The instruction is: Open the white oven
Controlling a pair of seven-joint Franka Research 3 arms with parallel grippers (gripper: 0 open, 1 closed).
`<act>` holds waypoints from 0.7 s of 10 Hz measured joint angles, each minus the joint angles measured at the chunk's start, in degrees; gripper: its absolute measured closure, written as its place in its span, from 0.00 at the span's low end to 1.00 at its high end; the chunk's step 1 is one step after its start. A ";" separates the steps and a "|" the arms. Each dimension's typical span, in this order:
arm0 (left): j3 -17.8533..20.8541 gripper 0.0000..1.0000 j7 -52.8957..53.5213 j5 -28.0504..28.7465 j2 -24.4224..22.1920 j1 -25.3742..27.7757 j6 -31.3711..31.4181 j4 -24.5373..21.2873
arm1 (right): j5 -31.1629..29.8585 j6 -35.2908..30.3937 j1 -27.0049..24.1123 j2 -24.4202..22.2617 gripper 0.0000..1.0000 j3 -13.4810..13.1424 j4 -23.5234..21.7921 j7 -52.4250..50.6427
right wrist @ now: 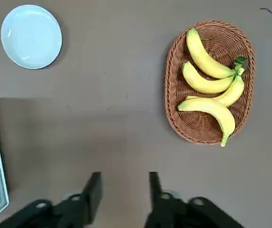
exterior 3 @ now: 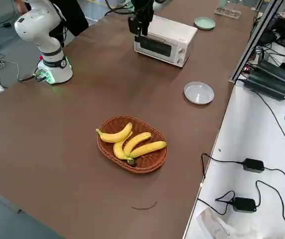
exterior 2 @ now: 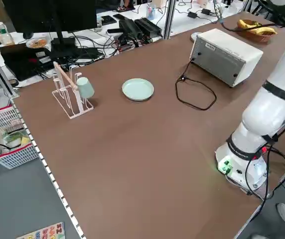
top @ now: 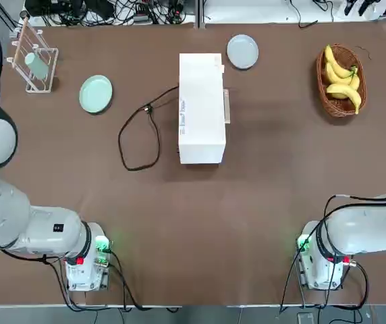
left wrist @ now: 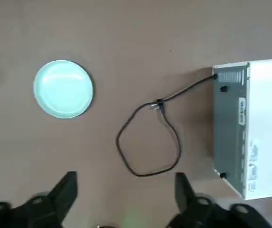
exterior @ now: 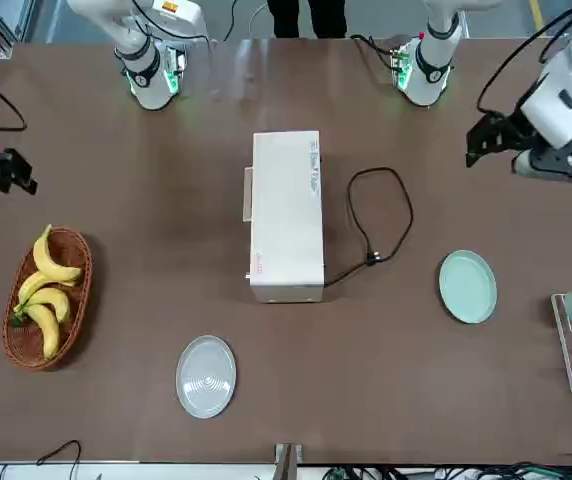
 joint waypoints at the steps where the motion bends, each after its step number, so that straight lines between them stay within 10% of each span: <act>1: -0.96 0.15 -1.31 -0.01 0.76 -0.62 0.94 -0.23 | 0.73 0.81 0.10 0.99 0.75 0.11 -0.98 -1.57; 3: -2.28 0.48 -3.89 -0.18 1.45 -1.86 3.77 -2.34 | 8.91 1.94 0.92 4.80 0.99 0.34 -2.88 -7.13; 7: -3.45 0.88 -13.90 -0.35 2.16 -7.03 12.91 -8.88 | 30.28 3.32 8.44 11.96 0.99 0.95 -6.35 -10.25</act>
